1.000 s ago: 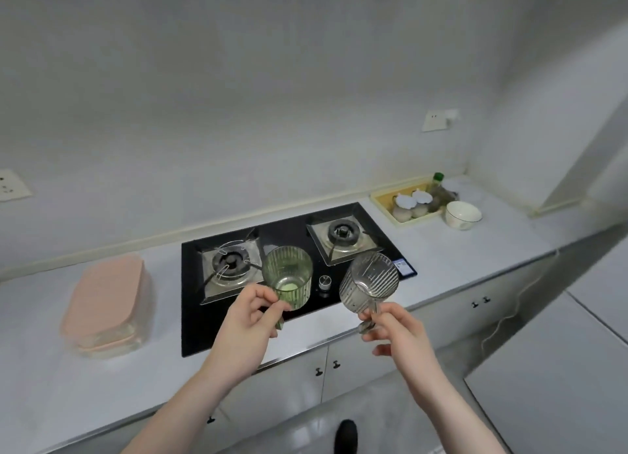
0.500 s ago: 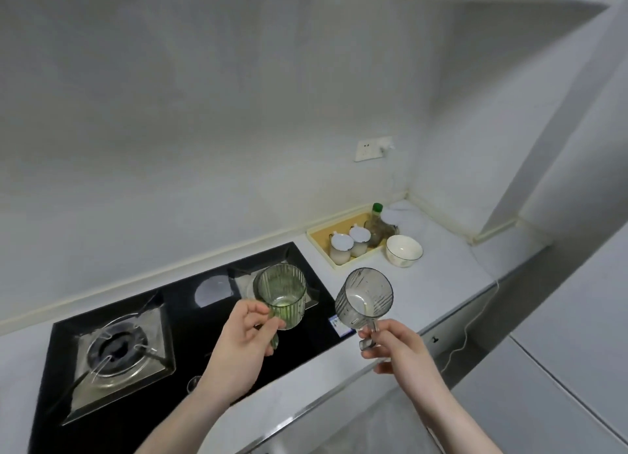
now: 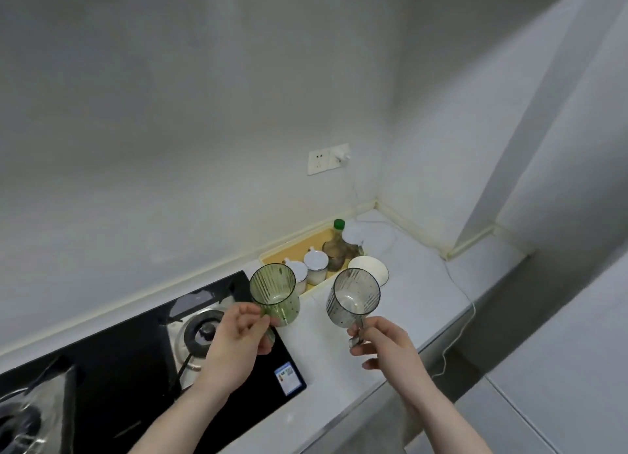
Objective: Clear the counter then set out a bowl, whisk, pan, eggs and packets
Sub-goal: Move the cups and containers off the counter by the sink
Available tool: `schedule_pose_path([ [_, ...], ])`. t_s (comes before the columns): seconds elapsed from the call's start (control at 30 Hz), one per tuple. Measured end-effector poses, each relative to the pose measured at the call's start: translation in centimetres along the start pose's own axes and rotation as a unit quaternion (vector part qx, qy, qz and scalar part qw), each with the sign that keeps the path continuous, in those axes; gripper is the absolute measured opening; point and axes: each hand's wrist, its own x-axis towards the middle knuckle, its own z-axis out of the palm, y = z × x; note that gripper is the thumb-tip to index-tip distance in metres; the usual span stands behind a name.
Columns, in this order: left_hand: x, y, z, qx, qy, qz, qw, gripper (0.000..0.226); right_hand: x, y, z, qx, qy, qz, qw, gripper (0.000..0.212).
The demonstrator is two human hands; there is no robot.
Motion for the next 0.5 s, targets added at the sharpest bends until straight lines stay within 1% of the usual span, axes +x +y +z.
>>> schedule_pose_path([
  [0.13,2.4,-0.8,2.3,-0.039,0.056,-0.019,0.997,0.012,5.3,-1.4,-2.5,-0.032,-0.049,-0.001,0.998,0.016],
  [0.27,4.9,-1.4,5.3,-0.050,0.132,-0.025,0.990,0.012,10.9,-3.6,-5.5,-0.067,-0.086,-0.005,0.994,0.021],
  [0.4,7.3,-1.6,7.4,-0.057,0.172,-0.023,0.983,0.010,15.7,-4.6,-6.4,-0.084,-0.105,-0.007,0.991,0.016],
  [0.5,9.2,-1.6,8.0,-0.061,0.187,-0.031,0.980,0.010,18.8,-5.2,-5.9,-0.101,-0.115,-0.007,0.988,0.018],
])
